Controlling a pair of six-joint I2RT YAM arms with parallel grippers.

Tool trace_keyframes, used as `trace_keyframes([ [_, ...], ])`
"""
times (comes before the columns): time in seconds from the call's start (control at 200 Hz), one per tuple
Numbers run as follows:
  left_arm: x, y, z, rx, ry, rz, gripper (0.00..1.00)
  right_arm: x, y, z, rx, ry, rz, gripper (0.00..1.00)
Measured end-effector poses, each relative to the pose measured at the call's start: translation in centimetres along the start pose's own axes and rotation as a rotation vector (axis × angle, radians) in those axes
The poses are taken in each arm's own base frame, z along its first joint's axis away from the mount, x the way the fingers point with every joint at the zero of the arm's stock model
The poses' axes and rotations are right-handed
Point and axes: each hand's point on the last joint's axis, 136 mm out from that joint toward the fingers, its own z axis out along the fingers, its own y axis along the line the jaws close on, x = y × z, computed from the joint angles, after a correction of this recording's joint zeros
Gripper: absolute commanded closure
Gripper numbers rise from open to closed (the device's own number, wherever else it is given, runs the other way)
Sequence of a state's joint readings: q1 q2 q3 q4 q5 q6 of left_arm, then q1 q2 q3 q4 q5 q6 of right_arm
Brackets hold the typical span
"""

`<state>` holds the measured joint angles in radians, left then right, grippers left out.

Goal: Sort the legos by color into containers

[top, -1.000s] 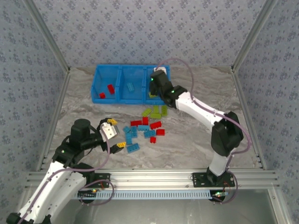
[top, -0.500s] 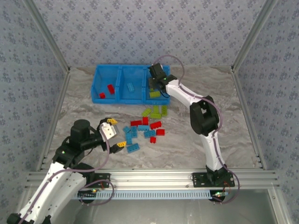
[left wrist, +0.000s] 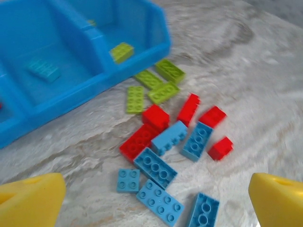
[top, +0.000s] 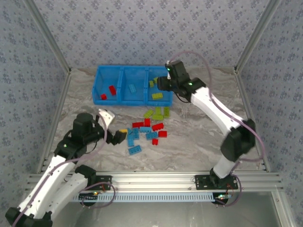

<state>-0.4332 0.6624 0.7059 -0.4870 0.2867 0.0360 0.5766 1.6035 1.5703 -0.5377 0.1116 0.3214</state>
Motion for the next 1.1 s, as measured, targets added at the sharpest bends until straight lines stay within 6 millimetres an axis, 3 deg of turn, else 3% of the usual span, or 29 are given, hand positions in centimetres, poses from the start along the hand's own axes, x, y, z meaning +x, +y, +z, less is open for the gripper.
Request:
trace_keyframes([
  [0.075,-0.7,1.2,-0.2,-0.078,0.018,-0.171,0.03,1.1,1.8,-4.6,-0.079,-0.005,-0.023,0.24],
  [0.14,0.1,1.9,0.0,-0.127,0.058,-0.322,0.04,2.9,3.3,-7.6,-0.141,0.019,-0.054,0.21],
  [0.275,3.3,0.4,1.6,-0.153,0.202,-0.547,0.08,7.5,5.3,-11.0,-0.242,0.136,-0.091,0.14],
  [0.34,4.7,-1.3,2.8,-0.147,0.268,-0.600,0.10,9.5,5.4,-11.2,-0.247,0.204,-0.086,0.09],
  [0.425,8.1,-3.1,4.4,-0.173,0.385,-0.658,0.11,11.8,5.2,-10.8,-0.221,0.280,-0.061,0.04],
  [0.585,13.3,-3.5,6.3,-0.303,0.554,-0.704,0.13,14.0,4.4,-10.1,-0.165,0.351,-0.027,0.03],
  [0.675,14.5,-3.1,7.4,-0.353,0.581,-0.709,0.17,14.2,4.2,-9.8,-0.146,0.360,-0.013,0.03],
  [0.839,15.4,-2.1,9.0,-0.416,0.580,-0.698,0.38,14.4,4.0,-9.4,-0.126,0.367,-0.005,0.03],
  [1.099,17.5,-1.6,10.9,-0.455,0.632,-0.673,0.50,14.3,3.7,-9.3,-0.107,0.360,0.003,0.03],
])
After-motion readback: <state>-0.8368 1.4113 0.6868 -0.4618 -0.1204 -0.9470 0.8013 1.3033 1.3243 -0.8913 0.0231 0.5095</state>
